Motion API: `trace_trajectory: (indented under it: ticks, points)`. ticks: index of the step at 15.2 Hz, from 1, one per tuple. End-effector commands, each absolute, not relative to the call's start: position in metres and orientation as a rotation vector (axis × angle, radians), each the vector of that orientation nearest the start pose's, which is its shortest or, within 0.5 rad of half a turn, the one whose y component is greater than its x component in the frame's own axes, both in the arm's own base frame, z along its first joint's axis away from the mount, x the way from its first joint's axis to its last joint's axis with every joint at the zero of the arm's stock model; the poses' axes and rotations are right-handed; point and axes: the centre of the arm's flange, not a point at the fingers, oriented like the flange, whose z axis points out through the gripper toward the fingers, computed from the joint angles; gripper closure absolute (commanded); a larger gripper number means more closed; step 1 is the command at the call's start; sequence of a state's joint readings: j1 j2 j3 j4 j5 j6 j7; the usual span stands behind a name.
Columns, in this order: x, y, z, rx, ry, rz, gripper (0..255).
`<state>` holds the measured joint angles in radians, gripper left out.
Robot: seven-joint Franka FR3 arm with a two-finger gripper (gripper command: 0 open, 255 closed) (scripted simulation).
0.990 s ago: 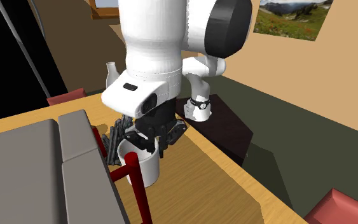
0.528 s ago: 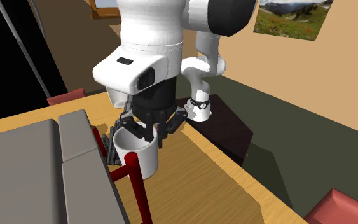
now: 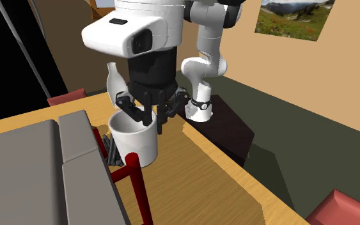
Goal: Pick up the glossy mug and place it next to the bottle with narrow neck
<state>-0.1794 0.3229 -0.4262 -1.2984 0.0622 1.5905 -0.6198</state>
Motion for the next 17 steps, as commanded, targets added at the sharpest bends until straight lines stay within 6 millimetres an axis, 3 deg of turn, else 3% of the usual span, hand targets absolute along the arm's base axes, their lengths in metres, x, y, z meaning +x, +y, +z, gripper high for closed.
trace_trajectory:
  ticks: [1, 17]
  points:
    - [0.559, -0.324, 0.586, -3.196, -0.052, 0.068, 255]
    - [0.559, -0.324, 0.67, -3.196, -0.052, 0.068, 255]
